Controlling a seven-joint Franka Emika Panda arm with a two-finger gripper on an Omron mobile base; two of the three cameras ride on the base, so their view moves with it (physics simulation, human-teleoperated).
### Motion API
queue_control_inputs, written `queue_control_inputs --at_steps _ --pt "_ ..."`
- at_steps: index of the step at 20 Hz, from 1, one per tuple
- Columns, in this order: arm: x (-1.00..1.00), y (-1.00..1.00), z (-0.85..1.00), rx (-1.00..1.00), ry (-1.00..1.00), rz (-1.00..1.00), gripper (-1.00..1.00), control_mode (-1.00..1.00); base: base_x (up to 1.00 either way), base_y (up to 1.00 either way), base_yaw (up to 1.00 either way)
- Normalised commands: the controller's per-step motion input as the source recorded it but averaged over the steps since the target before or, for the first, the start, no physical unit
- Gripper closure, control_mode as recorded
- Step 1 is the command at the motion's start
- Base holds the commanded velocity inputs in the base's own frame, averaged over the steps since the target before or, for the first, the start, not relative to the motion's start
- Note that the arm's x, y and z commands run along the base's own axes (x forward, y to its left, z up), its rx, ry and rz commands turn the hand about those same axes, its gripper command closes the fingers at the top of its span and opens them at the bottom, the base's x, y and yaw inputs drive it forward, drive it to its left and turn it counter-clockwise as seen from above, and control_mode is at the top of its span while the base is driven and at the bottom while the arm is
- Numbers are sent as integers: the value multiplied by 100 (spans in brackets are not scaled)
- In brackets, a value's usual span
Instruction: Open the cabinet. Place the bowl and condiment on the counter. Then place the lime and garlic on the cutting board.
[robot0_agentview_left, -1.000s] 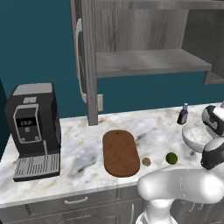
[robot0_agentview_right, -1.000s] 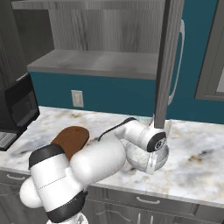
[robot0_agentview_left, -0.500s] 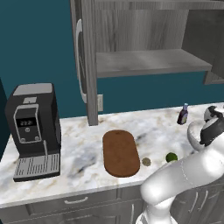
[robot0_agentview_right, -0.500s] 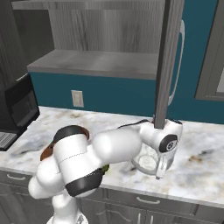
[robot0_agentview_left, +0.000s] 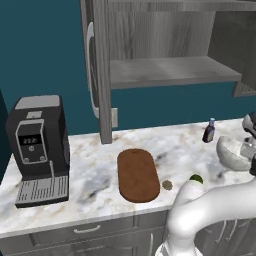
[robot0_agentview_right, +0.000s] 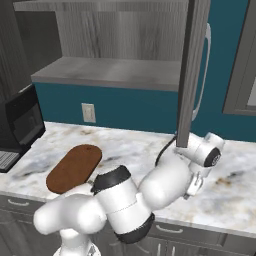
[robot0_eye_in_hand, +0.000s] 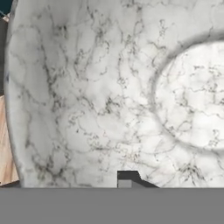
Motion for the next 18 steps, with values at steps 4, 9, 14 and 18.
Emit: queue_control_inputs --at_steps 4,9,14,18 --pt "-29 11 0 0 -2 -10 -100 -100 0 0 0" --pt "-38 43 0 0 -4 -7 -100 -100 0 0 0" --pt "-66 53 7 0 -14 -7 -100 -100 0 0 0" --pt "-78 30 11 0 -20 -6 -100 -100 0 0 0"
